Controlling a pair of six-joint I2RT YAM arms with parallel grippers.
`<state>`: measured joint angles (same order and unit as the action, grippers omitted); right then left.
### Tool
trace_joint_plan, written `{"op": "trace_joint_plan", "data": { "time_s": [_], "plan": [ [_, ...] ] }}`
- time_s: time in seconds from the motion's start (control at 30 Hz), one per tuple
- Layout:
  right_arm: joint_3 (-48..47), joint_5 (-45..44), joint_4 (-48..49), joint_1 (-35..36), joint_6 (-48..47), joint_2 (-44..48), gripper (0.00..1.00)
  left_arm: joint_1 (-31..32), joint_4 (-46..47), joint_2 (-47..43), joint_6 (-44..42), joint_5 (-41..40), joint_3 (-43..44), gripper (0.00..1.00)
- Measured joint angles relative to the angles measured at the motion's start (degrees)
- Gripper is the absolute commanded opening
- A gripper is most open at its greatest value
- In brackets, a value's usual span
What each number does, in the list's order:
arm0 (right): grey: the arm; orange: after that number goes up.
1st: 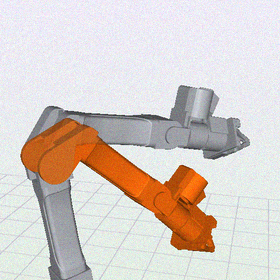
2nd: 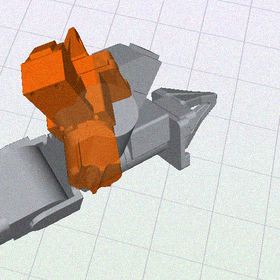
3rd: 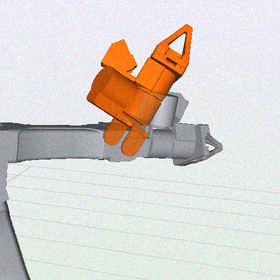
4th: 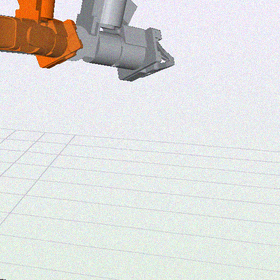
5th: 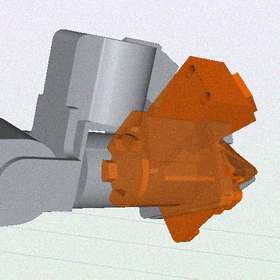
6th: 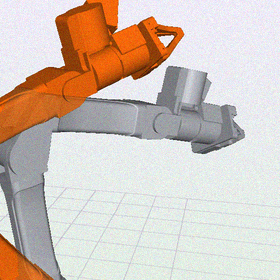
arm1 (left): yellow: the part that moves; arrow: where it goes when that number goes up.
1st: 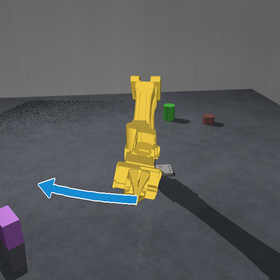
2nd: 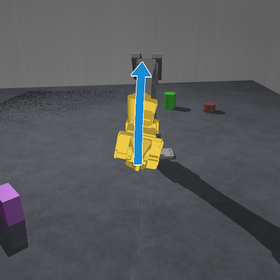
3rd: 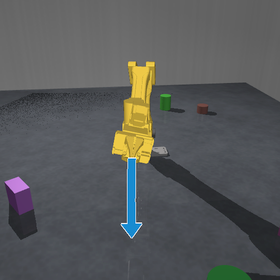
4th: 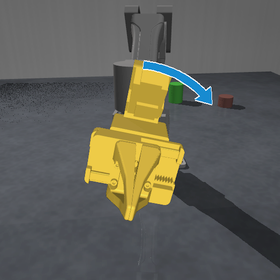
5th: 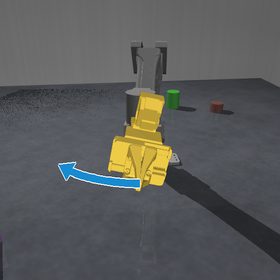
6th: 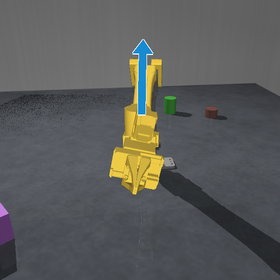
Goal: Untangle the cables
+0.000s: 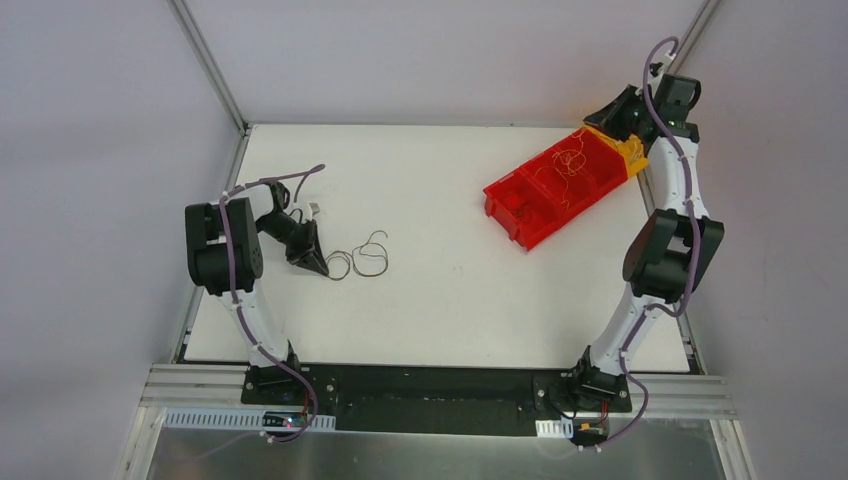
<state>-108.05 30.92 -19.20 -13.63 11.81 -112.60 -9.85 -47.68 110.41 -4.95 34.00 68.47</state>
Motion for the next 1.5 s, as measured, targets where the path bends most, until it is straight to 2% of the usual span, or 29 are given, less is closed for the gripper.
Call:
{"op": "trace_joint_plan", "data": {
  "time_s": [0.17, 0.33, 0.63, 0.67, 0.73, 1.0, 1.2, 1.37, 1.5],
  "plan": [
    [3.67, -0.70, 1.14, 0.70, -2.27, -0.92, 0.00, 0.00, -0.07, 1.64, 0.98, -0.04, 1.01, 0.00],
    [6.67, -3.63, 3.58, 1.99, -6.51, -5.81, 0.00, 0.00, -0.11, 2.73, 1.38, -0.07, 2.75, 0.00],
    [14.93, -13.44, 5.81, 10.71, -20.79, -9.46, 0.00, 0.00, -0.63, 3.08, 1.38, -0.76, 3.67, 0.00],
    [15.02, -14.93, 5.99, 11.65, -21.99, -9.73, 0.03, 0.00, -0.68, 3.08, 1.38, -0.87, 3.69, 0.00],
    [14.99, -17.51, 6.67, 12.94, -24.00, -10.08, 0.18, 0.00, -0.79, 3.08, 1.33, -1.01, 3.74, 0.00],
    [14.84, -20.00, 4.28, 12.44, -26.36, -9.46, 0.46, 0.85, -0.87, 3.04, 0.44, 0.24, 3.85, 0.00],
    [14.86, -19.34, -2.80, 10.62, -28.00, -1.92, 0.80, 8.85, -0.74, 2.93, 0.35, 3.52, 5.09, 0.00],
    [15.34, -17.44, -6.99, 8.94, -31.01, 10.62, 0.92, 19.15, 1.97, 2.93, 3.39, 8.48, 9.18, 0.00],
    [15.61, -12.35, -12.20, 10.58, -32.24, 21.35, 0.94, 23.54, 6.49, 2.78, 8.94, 14.51, 9.88, 0.00]
  ]
}}
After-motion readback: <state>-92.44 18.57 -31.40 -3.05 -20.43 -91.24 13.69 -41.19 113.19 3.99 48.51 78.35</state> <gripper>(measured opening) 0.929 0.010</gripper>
